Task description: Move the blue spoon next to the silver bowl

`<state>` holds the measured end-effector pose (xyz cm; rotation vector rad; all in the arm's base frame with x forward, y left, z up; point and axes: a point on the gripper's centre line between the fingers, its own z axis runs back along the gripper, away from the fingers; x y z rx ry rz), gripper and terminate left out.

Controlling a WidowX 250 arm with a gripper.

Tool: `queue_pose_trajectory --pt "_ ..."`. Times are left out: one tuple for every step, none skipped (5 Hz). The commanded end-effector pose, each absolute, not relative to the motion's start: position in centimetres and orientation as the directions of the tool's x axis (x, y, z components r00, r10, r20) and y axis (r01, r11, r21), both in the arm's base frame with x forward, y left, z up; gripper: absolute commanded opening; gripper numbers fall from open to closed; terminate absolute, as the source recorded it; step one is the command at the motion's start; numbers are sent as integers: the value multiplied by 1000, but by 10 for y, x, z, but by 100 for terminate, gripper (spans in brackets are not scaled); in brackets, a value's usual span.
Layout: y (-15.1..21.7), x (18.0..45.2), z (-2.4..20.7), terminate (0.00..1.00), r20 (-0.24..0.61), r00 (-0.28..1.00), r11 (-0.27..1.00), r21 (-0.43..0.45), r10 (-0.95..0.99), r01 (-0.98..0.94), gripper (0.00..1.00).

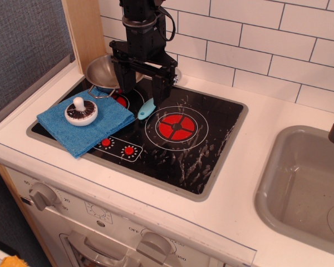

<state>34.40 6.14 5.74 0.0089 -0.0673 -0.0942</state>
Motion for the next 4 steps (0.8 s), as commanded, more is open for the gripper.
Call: queue_pose_trajectory --pt "68 343 77 0 125 988 995 30 -93 90 100" --pt "68 343 77 0 125 988 995 30 -93 90 100" --pt "68 343 77 0 125 988 995 30 -93 90 100" --pt "68 343 77 100 125 988 995 30 -93 90 100"
